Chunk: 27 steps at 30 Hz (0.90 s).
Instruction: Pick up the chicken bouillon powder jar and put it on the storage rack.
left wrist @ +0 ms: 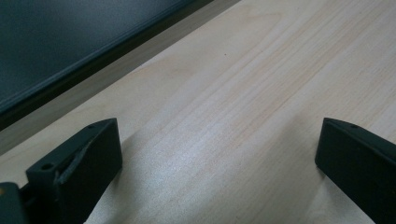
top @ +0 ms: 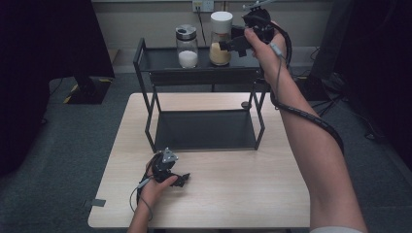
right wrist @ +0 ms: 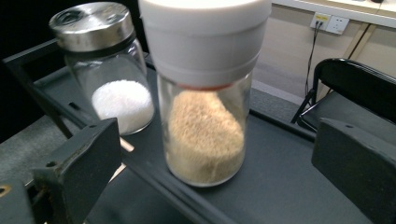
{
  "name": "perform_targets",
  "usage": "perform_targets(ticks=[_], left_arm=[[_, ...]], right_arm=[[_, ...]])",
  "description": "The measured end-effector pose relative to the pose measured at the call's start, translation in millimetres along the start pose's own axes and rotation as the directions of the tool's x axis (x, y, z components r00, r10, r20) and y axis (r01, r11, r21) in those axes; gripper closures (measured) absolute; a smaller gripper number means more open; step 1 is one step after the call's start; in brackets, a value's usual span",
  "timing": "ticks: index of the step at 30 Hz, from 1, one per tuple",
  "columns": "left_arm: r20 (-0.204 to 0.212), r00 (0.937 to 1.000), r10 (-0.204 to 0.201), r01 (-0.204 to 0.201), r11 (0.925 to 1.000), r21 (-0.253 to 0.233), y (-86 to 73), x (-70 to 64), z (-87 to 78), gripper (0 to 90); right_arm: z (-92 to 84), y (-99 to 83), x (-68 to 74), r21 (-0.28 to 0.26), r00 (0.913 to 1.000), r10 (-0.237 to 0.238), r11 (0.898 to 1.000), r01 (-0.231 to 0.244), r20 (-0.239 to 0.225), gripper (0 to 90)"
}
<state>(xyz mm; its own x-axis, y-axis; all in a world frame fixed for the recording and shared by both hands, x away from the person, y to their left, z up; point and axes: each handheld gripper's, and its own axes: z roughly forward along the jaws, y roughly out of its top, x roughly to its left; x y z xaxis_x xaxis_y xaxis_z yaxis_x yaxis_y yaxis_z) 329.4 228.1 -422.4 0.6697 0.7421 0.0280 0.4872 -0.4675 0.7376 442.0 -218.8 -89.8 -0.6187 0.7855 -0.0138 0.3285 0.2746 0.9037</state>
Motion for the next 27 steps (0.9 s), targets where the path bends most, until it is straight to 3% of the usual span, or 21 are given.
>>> perform_targets(ticks=[16, 23, 27], left_arm=[[0.001, 1.0000, -0.001, 0.001, 1.0000, 0.000, 0.0, 0.1, 0.0, 0.0], [0.001, 1.0000, -0.003, 0.003, 1.0000, -0.001, -0.2, -0.1, 0.1, 0.0], [0.000, 1.0000, -0.003, 0.003, 1.0000, -0.001, -0.2, -0.2, 0.1, 0.0]], right_arm=[[-14.0, -39.9, -2.9, -0.011, 0.9990, -0.004, 1.000, 0.004, -0.044, 1.2], [-19.2, -60.2, -8.0, -0.014, 0.9976, 0.016, 1.000, -0.017, -0.067, 1.3], [-21.6, -68.5, -7.7, -0.014, 0.9977, 0.000, 1.000, -0.001, -0.068, 1.4]])
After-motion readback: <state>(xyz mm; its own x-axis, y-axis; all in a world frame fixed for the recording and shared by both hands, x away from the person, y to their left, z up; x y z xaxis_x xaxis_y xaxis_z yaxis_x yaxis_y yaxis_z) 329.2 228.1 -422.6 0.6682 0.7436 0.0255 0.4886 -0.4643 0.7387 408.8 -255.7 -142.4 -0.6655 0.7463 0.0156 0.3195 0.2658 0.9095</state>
